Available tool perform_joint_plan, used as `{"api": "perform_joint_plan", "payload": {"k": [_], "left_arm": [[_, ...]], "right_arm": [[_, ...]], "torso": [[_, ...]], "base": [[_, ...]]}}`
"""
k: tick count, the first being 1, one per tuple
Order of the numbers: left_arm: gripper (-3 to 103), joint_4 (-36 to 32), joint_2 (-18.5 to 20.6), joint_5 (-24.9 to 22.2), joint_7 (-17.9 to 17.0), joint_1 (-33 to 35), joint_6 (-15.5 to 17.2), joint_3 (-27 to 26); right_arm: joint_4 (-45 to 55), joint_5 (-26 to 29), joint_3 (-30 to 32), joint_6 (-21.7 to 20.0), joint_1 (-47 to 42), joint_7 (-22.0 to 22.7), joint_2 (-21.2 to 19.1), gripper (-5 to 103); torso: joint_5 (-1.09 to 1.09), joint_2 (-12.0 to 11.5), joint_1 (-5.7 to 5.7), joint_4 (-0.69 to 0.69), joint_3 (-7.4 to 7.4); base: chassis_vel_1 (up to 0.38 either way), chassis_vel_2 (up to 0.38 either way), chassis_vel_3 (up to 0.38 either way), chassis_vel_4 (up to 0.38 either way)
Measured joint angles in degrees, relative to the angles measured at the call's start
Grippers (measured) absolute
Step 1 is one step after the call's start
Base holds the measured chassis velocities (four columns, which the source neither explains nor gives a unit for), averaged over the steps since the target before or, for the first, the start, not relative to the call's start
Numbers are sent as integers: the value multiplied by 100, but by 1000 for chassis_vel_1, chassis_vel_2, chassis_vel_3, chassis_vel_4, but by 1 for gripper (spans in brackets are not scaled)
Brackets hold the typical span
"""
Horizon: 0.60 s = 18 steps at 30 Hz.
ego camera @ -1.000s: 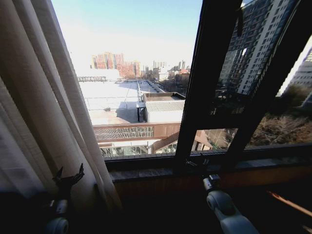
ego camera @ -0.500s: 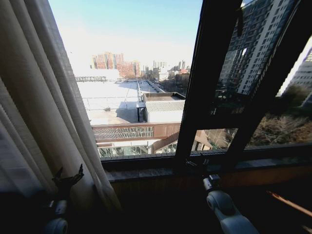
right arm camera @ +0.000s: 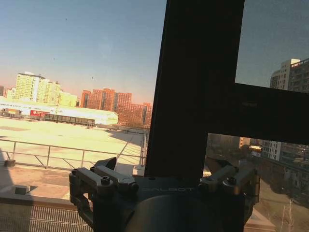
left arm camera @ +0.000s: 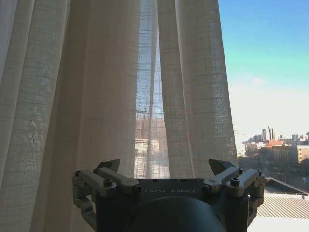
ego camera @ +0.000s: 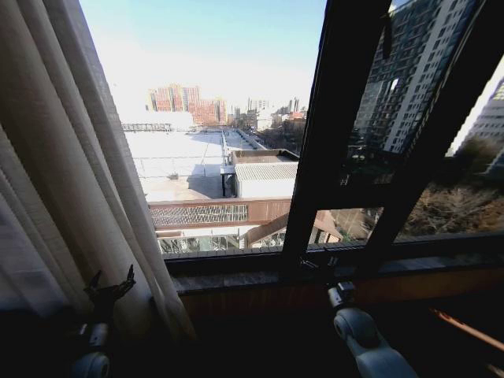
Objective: Open the curtains by pulling them apart, changing their state from closed to fully open.
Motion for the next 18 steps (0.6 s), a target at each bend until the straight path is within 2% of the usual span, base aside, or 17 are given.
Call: {"api": "perform_joint_plan", "payload": {"k": [8, 18], "left_arm": [[100, 0, 0, 0, -1, 0, 1, 1], [100, 0, -1, -1, -1, -1, 5, 1]], "right_arm": [[0, 0, 0, 0, 0, 0, 0, 100], [0, 0, 0, 0, 0, 0, 0, 100]], "torso": [[2, 0, 0, -1, 0], [1, 0, 0, -1, 1]], "base": [[-197, -200, 189, 207], [-310, -301, 311, 314]]}}
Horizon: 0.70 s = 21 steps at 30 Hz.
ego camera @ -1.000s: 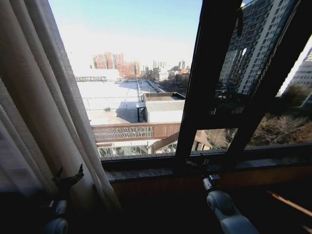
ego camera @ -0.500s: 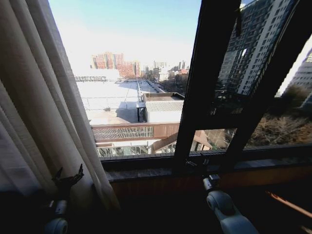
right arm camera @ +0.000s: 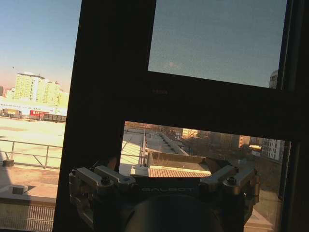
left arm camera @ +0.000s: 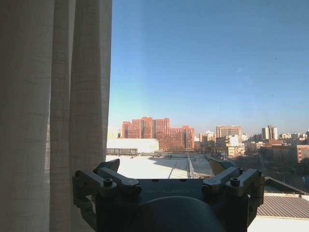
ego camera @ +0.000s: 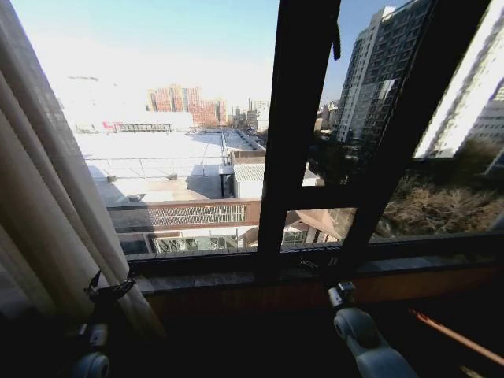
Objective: Open the curtains by pulling them apart, changing their state from closed to fully open.
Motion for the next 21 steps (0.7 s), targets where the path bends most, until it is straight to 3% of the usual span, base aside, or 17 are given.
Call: {"api": "perform_joint_plan", "payload": {"k": [18, 21], "left_arm": [[100, 1, 0, 0, 0, 0, 1, -1], [100, 0, 0, 0, 0, 0, 1, -1]], "right_arm": [[0, 0, 0, 0, 0, 0, 0, 100], [0, 0, 0, 0, 0, 0, 0, 100]], "torso": [[-3, 0, 0, 0, 0], [4, -1, 0, 0, 0]], "base": [[-356, -356, 357, 361], [-348, -335, 335, 341]]}}
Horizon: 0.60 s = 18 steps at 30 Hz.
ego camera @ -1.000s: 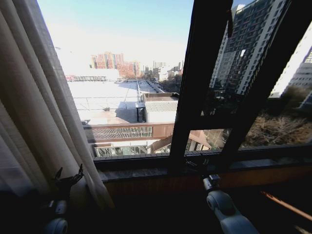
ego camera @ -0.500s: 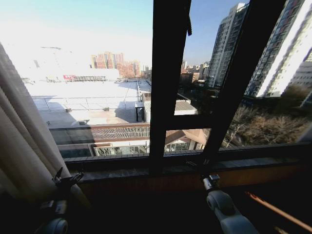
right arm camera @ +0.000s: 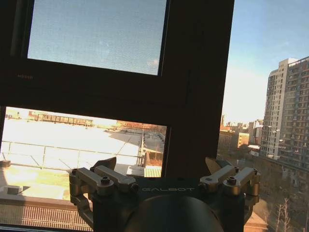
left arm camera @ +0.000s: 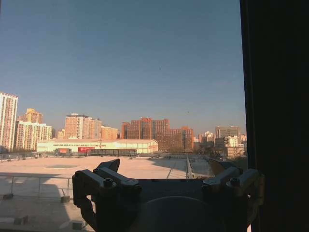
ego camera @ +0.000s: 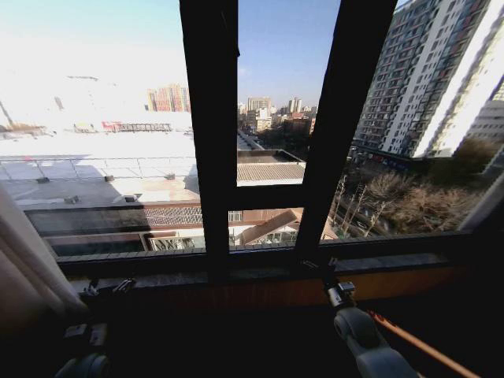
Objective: Open the curtains by pulling them apart, changing their state from closed to fully open.
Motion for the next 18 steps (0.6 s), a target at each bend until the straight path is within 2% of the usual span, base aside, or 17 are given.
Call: {"api": "perform_joint_plan", "payload": {"k": [3, 5, 18], "left_arm": [[100, 1, 0, 0, 0, 0, 0, 0], [100, 0, 0, 0, 0, 0, 0, 0], [100, 0, 0, 0, 1, 0, -1, 1]], "right_arm": [[0, 0, 0, 0, 0, 0, 0, 100], [0, 0, 0, 0, 0, 0, 0, 100], [0, 0, 1, 0, 0, 0, 0, 100]], "torso": [[-10, 0, 0, 1, 0], [-3, 0, 0, 1, 0], [-2, 0, 0, 0, 0]], "base": [[-359, -361, 338, 364], [-363, -327, 357, 350], [-340, -328, 332, 338]]}}
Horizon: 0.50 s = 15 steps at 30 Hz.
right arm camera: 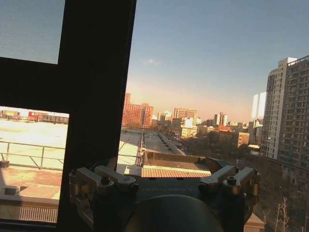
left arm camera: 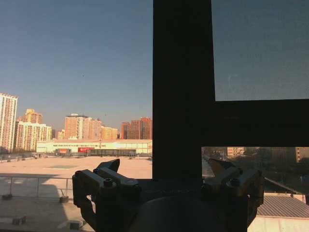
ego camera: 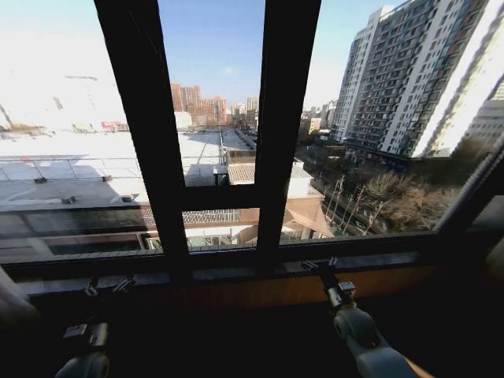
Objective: Open the curtains by pulling them apart, changing their state from closed to fully open.
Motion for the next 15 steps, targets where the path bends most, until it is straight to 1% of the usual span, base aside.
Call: {"api": "perform_joint_plan", "payload": {"k": [2, 5, 7, 8, 9, 11, 13, 15], "left_arm": [[100, -1, -1, 0, 1, 0, 0, 1], [100, -1, -1, 0, 1, 0, 0, 1], [100, -1, -1, 0, 1, 0, 0, 0], [100, -1, 0, 0, 1, -1, 0, 0], [100, 0, 0, 0, -1, 0, 0, -1], [100, 0, 1, 0, -1, 0, -1, -2], [100, 0, 2, 0, -5, -1, 0, -5], [100, 0, 2, 0, -5, 0, 0, -5]], "right_arm": [[0, 0, 1, 0, 0, 1, -1, 100], [0, 0, 1, 0, 0, 1, -1, 100], [0, 0, 1, 0, 0, 1, -1, 100], [0, 0, -1, 0, 0, 1, 1, 100], [0, 0, -1, 0, 0, 0, 2, 100], [1, 0, -1, 0, 0, 0, 2, 100], [1, 0, -2, 0, 0, 0, 3, 100], [1, 0, -2, 0, 0, 0, 2, 100]], "torso": [[0, 1, 0, -1, 0], [1, 1, 0, -2, 0], [2, 0, 0, 1, 0], [0, 1, 0, 2, 0], [-10, 1, 0, 4, 0], [-11, 1, 0, 4, -1], [-5, 2, 0, 3, -1], [-6, 2, 0, 3, -1]], "base": [[-194, -207, 177, 166], [-38, -115, 67, 48], [0, 0, 0, 0], [0, 0, 0, 0], [0, 0, 0, 0], [0, 0, 0, 0], [0, 0, 0, 0], [0, 0, 0, 0]]}}
